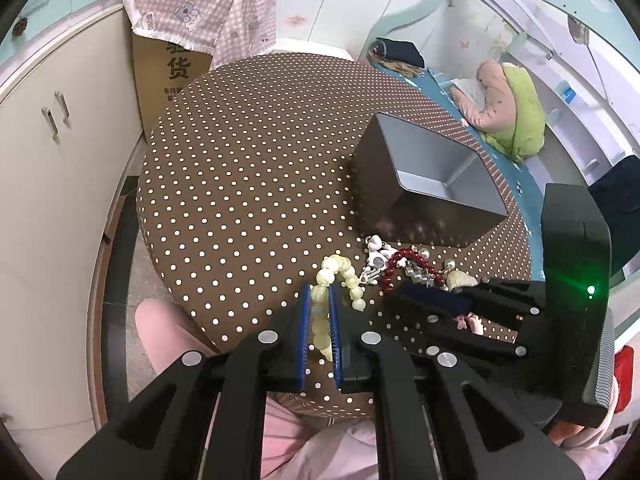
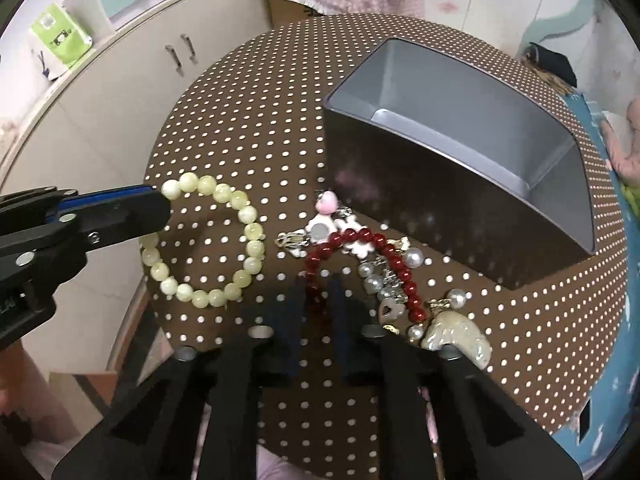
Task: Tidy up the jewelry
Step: 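Grasp the cream bead bracelet with the left gripper while the right grasps the red bead bracelet, then carry both bracelets into the grey tin and open both grippers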
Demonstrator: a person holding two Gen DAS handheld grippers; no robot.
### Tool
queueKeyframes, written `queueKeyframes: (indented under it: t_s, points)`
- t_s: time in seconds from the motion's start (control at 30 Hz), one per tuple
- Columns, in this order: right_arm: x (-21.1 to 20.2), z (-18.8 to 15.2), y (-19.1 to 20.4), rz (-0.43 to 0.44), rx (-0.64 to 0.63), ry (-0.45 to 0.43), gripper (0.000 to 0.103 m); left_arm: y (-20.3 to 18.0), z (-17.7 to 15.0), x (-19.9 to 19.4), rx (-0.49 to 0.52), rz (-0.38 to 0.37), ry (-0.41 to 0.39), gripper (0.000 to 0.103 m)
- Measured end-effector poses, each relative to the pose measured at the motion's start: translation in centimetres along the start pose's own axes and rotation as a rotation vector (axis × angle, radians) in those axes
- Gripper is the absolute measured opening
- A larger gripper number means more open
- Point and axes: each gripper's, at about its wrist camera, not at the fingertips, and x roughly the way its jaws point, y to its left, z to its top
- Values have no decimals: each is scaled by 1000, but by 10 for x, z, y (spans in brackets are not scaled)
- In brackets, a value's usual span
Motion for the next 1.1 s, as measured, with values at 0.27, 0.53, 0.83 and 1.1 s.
queueKeyframes:
  t_s: [0.27,0.53,0.83,1.1]
  points:
    - [-13,-9,-6,14,40,-18,8,-1,3,-7,18,-23,-26,8]
    - [-55,-15,-29,55,84,-105,8,-18,11,-14,61,-33,-54,8]
    - [-93,-15,-52,79,126,-200,8,-43,21,-27,121,-43,-106,8]
    - [-117,-12,-81,43,164,-265,8,-69,35,-34,181,-52,-150,8]
